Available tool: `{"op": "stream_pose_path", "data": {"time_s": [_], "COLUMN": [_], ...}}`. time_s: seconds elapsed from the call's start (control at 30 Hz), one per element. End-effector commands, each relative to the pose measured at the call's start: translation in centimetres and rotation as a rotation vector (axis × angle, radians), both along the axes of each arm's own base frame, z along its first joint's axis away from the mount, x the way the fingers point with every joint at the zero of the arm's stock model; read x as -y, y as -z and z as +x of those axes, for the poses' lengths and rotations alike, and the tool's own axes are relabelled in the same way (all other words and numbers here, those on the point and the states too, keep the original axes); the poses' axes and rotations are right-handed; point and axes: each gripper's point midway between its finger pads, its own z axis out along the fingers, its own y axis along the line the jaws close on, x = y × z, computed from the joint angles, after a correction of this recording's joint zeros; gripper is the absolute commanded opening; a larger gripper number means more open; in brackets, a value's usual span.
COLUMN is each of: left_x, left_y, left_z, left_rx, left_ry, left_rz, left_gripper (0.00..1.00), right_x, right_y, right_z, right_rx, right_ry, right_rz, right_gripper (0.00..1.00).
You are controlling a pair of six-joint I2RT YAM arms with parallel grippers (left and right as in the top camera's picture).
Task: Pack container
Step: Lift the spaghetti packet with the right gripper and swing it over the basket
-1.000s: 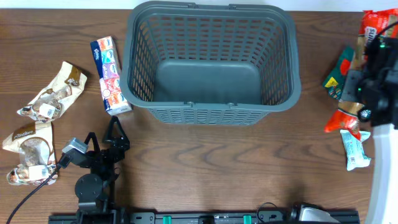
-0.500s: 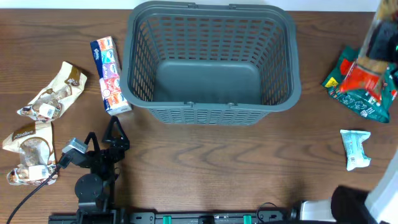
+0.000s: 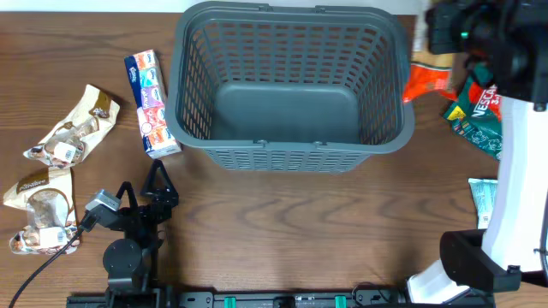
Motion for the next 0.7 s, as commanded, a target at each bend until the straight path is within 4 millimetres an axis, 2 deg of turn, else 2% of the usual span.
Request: {"op": "stream_pose_path", "data": {"time_s": [0.0, 0.1, 0.37, 0.57, 0.67], "left_x": [-0.1, -0.1, -0.1, -0.1, -0.1], "left_y": [1.8, 1.8, 1.8, 1.8, 1.8], "left_z": [-0.1, -0.1, -0.1, -0.1, -0.1], "left_rx": [-0.051, -0.051, -0.051, -0.051, -0.051], "left_ry": [-0.009, -0.009, -0.009, -0.009, -0.009], "left_rz": [0.007, 0.007, 0.007, 0.007, 0.007], "left_gripper": [0.98, 0.99, 0.99, 0.99, 0.99], "right_x": [-3.3, -6.2, -12.0, -14.6, -15.0], "right_y": [-3.2, -3.3, -3.2, -2.4, -1.6], "right_z": [-0.9, -1.3, -3.4, -5.2, -5.9], "right_rx": [0.108, 0.123, 0.157, 0.157, 0.139], "right_ry": [-0.127, -0.233, -0.529, -0.759, -0.835], "right_rz": [-0.036, -0.072, -0.191, -0.202, -0.234], "right_gripper": [0.01, 0.01, 0.01, 0.01, 0.01]}}
